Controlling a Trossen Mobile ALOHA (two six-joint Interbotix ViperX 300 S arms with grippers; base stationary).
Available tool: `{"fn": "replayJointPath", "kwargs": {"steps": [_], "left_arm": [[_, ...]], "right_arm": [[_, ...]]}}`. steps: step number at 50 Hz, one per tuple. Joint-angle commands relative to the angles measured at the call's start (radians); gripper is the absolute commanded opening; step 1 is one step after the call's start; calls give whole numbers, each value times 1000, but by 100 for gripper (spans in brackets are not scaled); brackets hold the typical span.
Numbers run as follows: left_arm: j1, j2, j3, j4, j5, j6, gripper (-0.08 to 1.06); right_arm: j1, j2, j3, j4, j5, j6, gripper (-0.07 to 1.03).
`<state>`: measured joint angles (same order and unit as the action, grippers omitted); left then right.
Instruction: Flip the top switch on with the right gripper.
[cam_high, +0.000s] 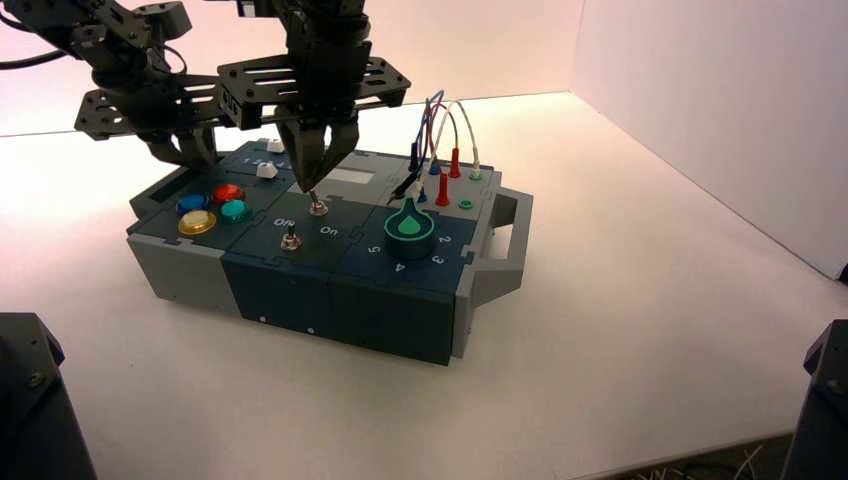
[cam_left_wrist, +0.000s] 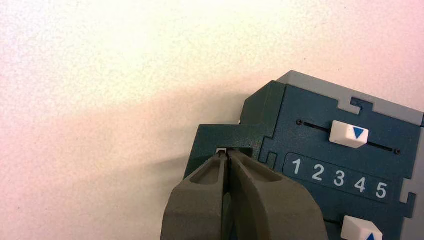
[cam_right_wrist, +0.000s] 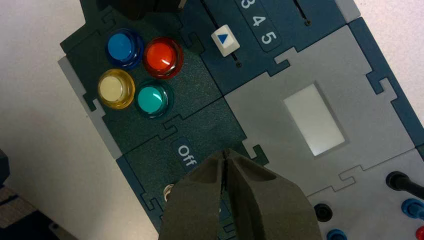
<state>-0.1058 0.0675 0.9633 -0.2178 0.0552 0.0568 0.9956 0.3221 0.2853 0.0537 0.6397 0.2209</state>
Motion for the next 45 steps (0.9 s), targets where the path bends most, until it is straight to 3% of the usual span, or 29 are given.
{"fn": "replayJointPath", "kwargs": {"steps": [1, 23, 45], "left_arm": [[5, 17, -11, -2, -5, -5, -3], [12, 17, -8, -2, -5, -5, -3], [12, 17, -12, -2, -5, -5, -3]], "right_arm": [[5, -21, 18, 0, 12, 5, -2], [-5, -34, 48, -2, 12, 5, -2], [-9, -51, 21, -23, 11, 3, -2]]}}
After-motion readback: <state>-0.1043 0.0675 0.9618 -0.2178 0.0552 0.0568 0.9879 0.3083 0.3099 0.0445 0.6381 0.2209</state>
